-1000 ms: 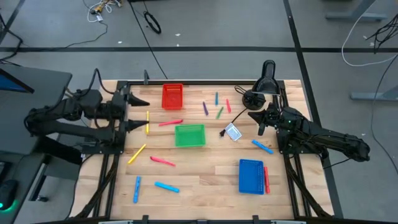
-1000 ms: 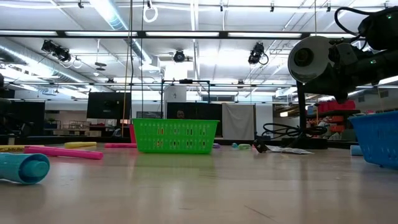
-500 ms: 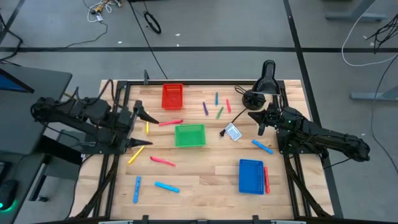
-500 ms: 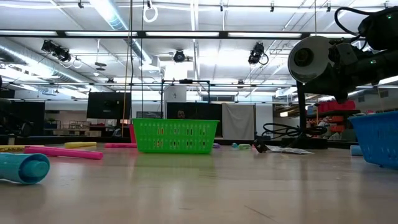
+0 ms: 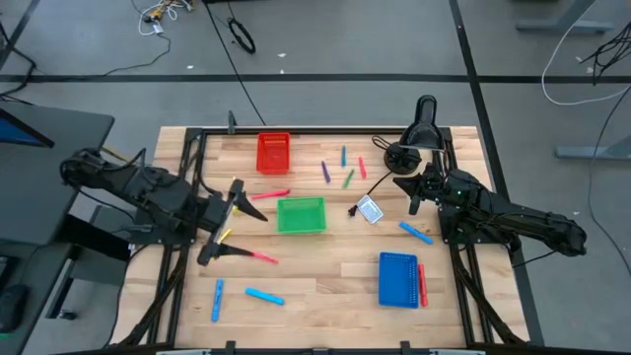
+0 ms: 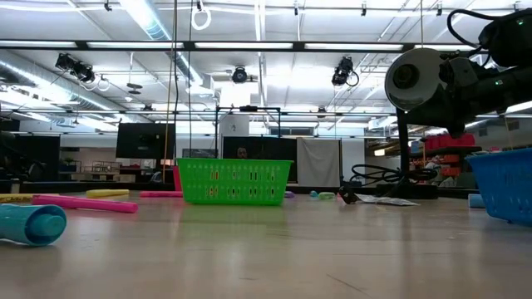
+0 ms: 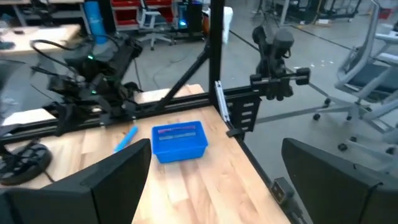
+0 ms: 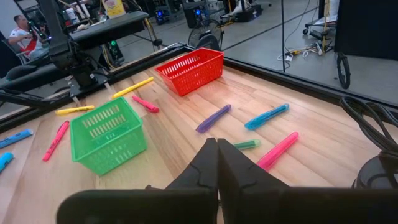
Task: Pick & Place Markers
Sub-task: Put the bottom left blue highlighter pen into the green bin
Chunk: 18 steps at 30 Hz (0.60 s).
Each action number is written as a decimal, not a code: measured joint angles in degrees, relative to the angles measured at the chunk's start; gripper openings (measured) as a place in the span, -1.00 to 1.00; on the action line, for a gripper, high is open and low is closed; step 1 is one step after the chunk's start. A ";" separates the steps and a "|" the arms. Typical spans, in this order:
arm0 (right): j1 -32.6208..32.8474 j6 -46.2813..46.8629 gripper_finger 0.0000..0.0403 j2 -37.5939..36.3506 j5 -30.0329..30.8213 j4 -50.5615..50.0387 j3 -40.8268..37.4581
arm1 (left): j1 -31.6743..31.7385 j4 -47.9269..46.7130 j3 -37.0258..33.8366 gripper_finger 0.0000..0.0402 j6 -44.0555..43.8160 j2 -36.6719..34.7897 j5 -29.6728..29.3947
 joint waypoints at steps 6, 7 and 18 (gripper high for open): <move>0.00 0.00 -1.00 -0.01 -0.01 0.02 0.00 | -0.72 -11.39 7.38 0.83 0.27 4.32 2.20; 0.00 0.00 -1.00 0.00 -0.01 0.00 -0.01 | -0.85 -13.74 8.76 0.83 0.42 5.07 2.39; 0.00 0.00 -1.00 -0.01 -0.01 0.02 0.00 | -0.92 -32.13 18.86 0.83 -1.97 13.84 9.06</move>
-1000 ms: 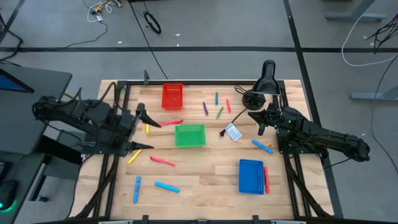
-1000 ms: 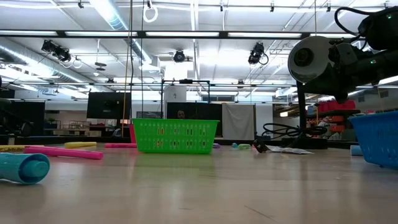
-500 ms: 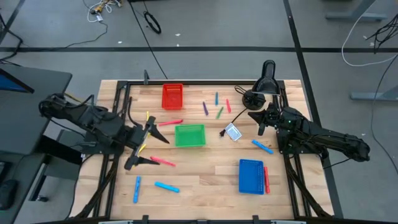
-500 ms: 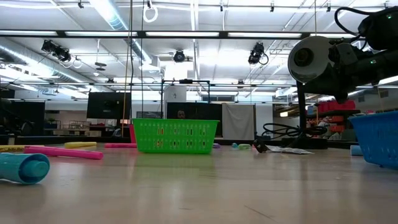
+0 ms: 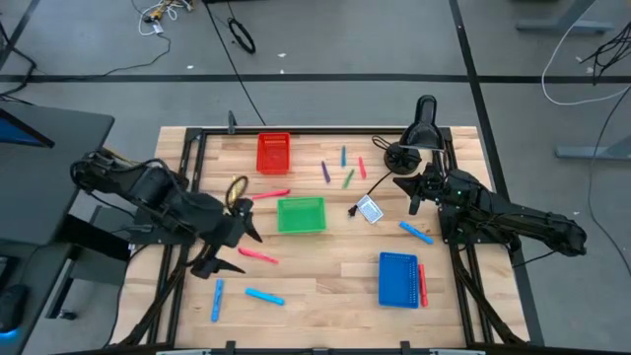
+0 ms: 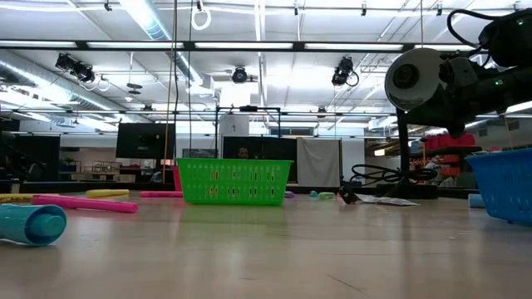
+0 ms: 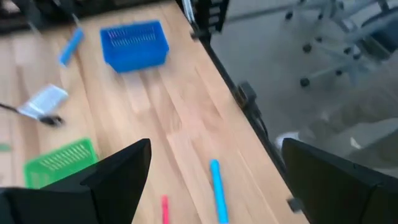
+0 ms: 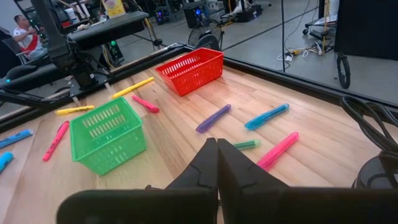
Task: Pick & Place Markers
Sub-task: Put the bottom left blue highlighter pen into the green bin
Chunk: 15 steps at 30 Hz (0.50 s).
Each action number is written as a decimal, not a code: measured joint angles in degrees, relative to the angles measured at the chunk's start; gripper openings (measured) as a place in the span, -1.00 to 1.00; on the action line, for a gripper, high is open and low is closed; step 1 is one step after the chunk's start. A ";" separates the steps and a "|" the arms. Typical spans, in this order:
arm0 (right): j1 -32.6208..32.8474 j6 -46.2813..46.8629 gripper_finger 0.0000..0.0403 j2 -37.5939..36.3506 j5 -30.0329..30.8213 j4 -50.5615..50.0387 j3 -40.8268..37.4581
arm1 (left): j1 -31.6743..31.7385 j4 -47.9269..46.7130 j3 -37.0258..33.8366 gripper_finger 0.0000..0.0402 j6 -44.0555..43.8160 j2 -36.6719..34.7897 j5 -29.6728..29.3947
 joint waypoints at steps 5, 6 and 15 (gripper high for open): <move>0.00 -0.02 -1.00 0.01 0.02 -0.02 -0.01 | -0.09 -5.08 2.28 0.83 -5.33 4.41 0.27; 0.00 -0.02 -1.00 -0.01 0.02 0.00 0.01 | -0.29 -6.48 3.00 0.83 -6.58 5.49 0.21; 0.00 -0.01 -1.00 0.01 0.02 -0.02 0.00 | -4.29 -16.40 11.00 0.83 -7.54 14.51 -4.44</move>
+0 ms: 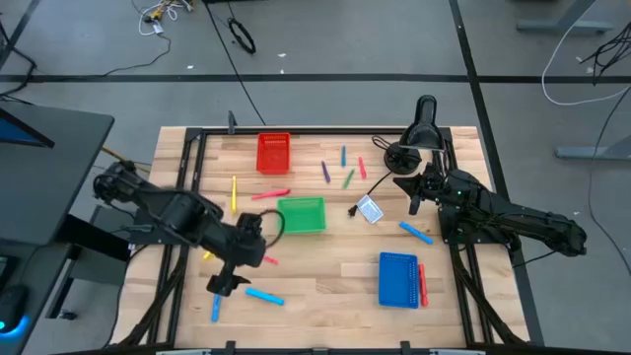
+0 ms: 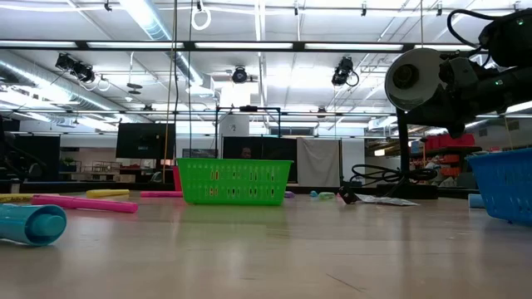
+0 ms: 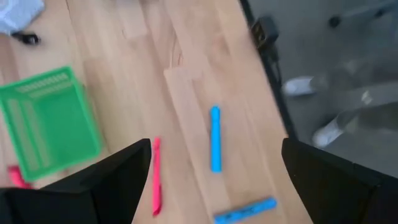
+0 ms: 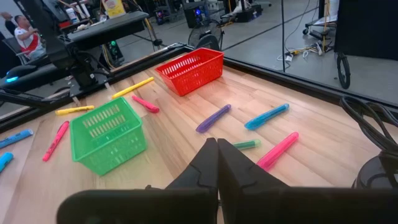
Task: Pick & Place Markers
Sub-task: Put the bottom left blue highlighter pen into the green bin
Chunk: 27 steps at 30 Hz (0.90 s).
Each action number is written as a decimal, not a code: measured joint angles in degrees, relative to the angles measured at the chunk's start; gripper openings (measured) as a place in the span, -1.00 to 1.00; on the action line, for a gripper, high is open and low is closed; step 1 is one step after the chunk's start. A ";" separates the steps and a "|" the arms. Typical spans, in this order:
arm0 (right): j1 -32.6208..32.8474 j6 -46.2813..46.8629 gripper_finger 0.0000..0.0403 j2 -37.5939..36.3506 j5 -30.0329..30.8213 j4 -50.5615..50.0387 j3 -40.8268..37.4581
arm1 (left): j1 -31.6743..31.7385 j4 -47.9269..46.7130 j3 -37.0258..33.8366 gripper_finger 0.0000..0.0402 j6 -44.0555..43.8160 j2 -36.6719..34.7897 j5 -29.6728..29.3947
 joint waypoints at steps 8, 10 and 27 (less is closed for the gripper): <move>0.00 0.01 -1.00 -0.02 -0.02 0.02 0.00 | -4.94 -6.24 1.36 0.83 -2.59 4.60 -2.99; 0.00 0.01 -1.00 0.01 -0.02 0.02 0.01 | -5.84 -6.25 1.36 0.83 -2.64 5.39 -3.02; 0.00 0.01 -1.00 0.00 -0.02 0.00 0.00 | -7.93 -3.52 -4.95 0.83 -8.52 11.28 -6.15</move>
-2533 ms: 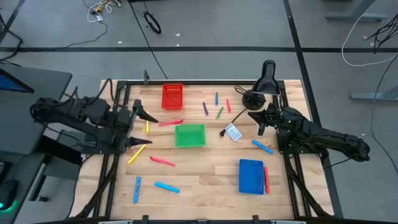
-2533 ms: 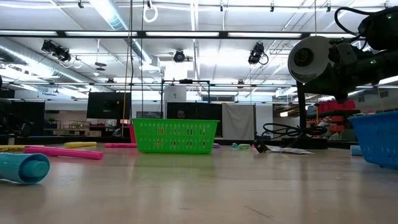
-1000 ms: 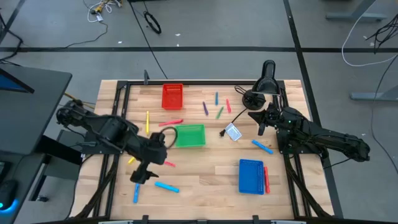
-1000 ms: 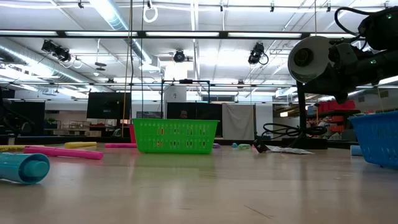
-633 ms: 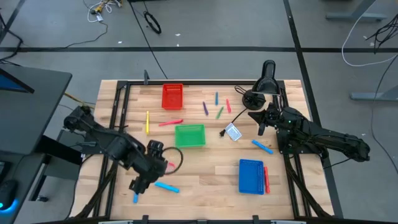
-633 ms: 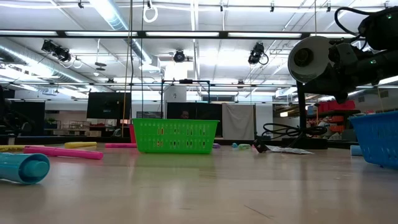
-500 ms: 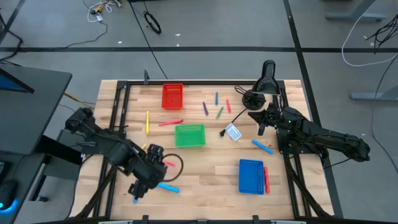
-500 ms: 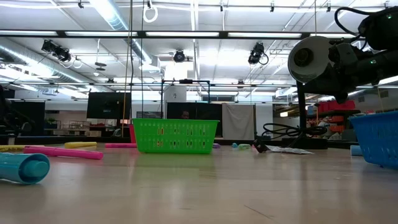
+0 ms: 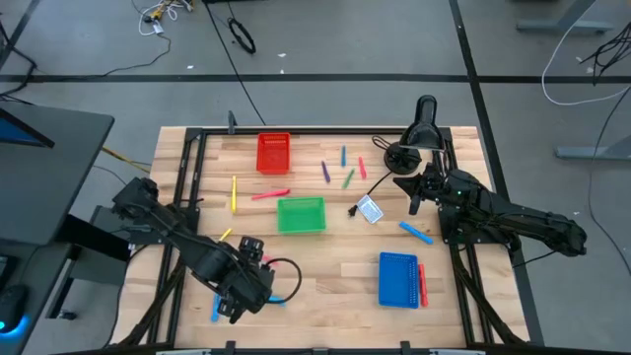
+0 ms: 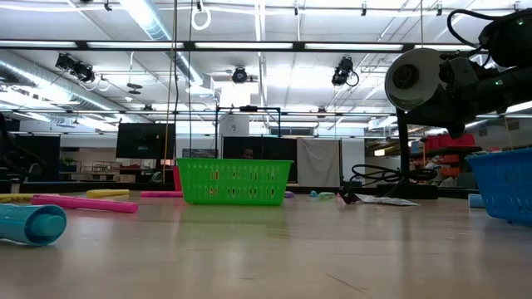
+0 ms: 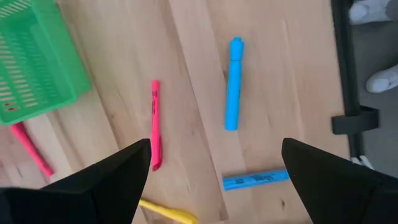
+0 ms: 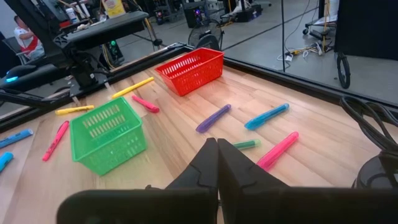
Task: Pick & Place Markers
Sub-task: Put the bottom left blue highlighter pen into the green bin
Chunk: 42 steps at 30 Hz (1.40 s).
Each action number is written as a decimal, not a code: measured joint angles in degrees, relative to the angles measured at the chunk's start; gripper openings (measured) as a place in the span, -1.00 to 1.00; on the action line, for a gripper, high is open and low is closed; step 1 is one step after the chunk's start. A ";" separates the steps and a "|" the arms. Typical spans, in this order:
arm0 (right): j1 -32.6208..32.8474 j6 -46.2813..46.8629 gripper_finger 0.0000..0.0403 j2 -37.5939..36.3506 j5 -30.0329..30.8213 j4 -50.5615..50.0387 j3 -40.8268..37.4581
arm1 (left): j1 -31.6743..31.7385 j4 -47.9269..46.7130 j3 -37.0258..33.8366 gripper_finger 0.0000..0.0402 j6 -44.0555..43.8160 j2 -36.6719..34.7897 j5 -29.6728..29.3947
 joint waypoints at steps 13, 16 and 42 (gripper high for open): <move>0.00 -0.02 -1.00 0.00 0.02 0.00 0.00 | -1.91 13.37 -12.18 0.83 -0.09 -0.04 -0.40; 0.00 0.00 -1.00 0.00 0.01 0.00 0.00 | -2.11 14.34 -13.63 0.83 -0.36 0.69 -0.39; 0.00 0.00 -1.00 0.00 0.00 0.01 0.01 | -3.76 22.83 -14.54 0.83 2.01 13.32 -0.64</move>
